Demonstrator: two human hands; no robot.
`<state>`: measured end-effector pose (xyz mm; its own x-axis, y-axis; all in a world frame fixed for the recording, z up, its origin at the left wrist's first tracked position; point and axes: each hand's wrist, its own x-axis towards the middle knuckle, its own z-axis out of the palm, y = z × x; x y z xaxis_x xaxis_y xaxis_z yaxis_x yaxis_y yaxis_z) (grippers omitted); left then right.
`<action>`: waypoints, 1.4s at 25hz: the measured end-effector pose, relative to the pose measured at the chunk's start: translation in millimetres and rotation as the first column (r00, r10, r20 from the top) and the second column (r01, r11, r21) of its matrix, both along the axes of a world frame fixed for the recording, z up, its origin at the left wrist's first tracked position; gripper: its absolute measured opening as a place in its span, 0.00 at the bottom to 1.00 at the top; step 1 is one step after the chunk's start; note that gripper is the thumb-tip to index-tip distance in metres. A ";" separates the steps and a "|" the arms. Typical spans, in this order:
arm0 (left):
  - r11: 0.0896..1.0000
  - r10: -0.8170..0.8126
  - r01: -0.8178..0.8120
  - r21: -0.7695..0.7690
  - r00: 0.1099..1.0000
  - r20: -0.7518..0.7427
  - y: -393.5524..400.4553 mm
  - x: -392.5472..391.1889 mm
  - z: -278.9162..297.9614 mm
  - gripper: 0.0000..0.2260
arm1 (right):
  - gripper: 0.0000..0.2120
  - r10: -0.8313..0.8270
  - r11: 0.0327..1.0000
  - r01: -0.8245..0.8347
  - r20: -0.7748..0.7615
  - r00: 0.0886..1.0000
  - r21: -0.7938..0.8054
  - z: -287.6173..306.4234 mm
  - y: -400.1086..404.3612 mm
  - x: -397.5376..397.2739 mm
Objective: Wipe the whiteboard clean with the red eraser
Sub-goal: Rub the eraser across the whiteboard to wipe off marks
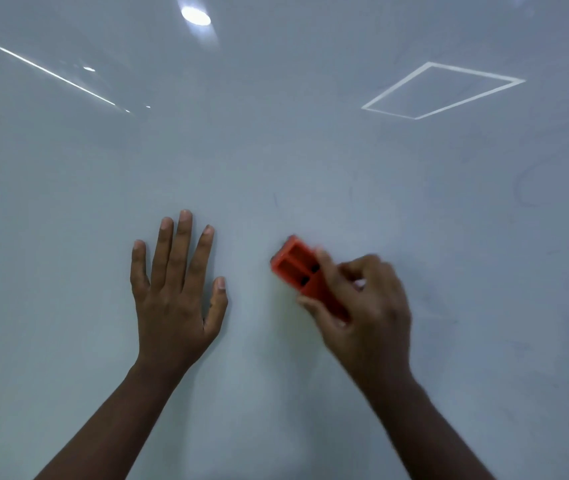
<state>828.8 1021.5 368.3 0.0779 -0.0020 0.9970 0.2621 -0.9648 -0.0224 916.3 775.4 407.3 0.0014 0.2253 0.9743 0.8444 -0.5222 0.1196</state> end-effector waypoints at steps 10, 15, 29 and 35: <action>0.999 -0.040 0.040 -0.002 0.999 0.027 1.1 -4.0 4.3 0.26 | 0.26 0.082 0.996 -0.084 0.049 0.995 0.026 26.8 35.9 9.7; 0.999 0.002 -0.004 0.033 0.997 0.073 16.6 -16.9 52.3 0.29 | 0.27 0.046 0.979 0.025 0.342 0.939 -0.202 -8.8 51.0 18.4; 0.993 0.105 -0.107 0.051 0.994 0.043 42.9 -22.0 116.6 0.33 | 0.23 -0.003 0.996 -0.024 0.310 0.951 0.083 95.6 47.6 33.8; 0.991 0.131 -0.132 0.032 0.991 0.023 41.5 -22.9 118.6 0.34 | 0.22 0.157 0.944 0.028 0.520 0.840 -0.330 64.1 45.2 27.4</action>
<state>805.9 1063.0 486.8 0.0594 -0.0266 0.9979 0.3876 -0.9206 -0.0476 943.6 820.6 471.4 -0.5211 0.4967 0.6941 0.6293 -0.3258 0.7056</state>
